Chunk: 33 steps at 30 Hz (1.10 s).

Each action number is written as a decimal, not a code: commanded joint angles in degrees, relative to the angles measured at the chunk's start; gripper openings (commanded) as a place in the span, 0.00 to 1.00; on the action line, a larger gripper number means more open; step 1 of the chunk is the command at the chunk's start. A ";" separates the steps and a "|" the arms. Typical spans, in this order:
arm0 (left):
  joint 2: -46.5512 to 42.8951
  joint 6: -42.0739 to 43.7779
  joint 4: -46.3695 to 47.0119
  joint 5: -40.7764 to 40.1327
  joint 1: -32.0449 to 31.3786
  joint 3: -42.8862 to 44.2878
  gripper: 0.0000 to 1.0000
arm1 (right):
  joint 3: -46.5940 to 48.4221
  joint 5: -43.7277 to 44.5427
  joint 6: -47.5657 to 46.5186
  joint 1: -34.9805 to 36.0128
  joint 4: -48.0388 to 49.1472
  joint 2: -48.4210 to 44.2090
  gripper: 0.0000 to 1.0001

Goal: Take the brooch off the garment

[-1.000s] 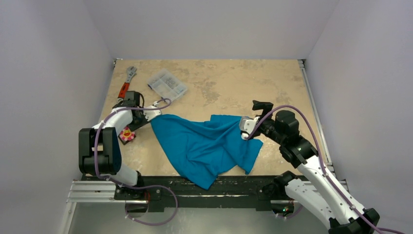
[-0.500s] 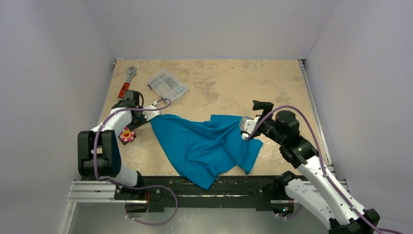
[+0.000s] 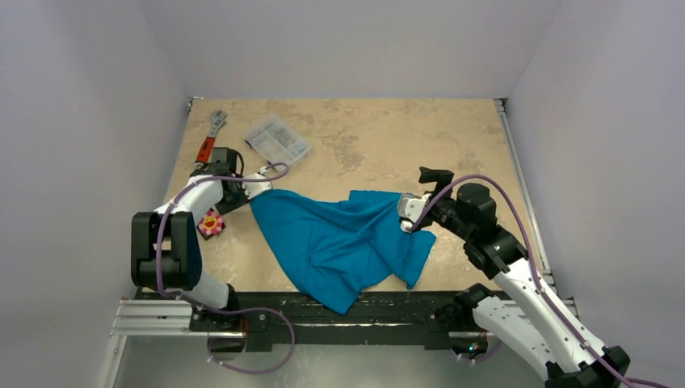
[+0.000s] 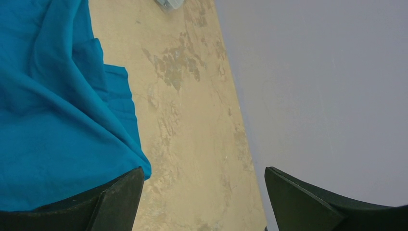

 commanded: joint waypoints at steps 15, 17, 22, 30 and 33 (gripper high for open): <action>2.43 4.29 0.51 -4.40 -0.03 0.34 0.33 | 2.03 1.09 1.14 0.24 0.20 -0.43 0.99; 2.36 4.68 0.22 -4.76 0.06 0.38 0.33 | 2.00 1.22 1.33 0.19 0.24 -0.56 0.99; 2.25 5.57 -0.29 -5.16 0.43 0.32 0.33 | 1.80 1.52 1.35 0.26 0.18 -0.72 0.99; 2.24 6.23 -0.96 -6.06 0.69 1.10 0.32 | 1.95 1.62 1.52 0.24 0.33 -0.46 0.99; 1.83 5.90 -1.82 -5.26 0.63 1.65 0.35 | 2.09 1.69 1.71 0.20 0.40 -0.16 0.99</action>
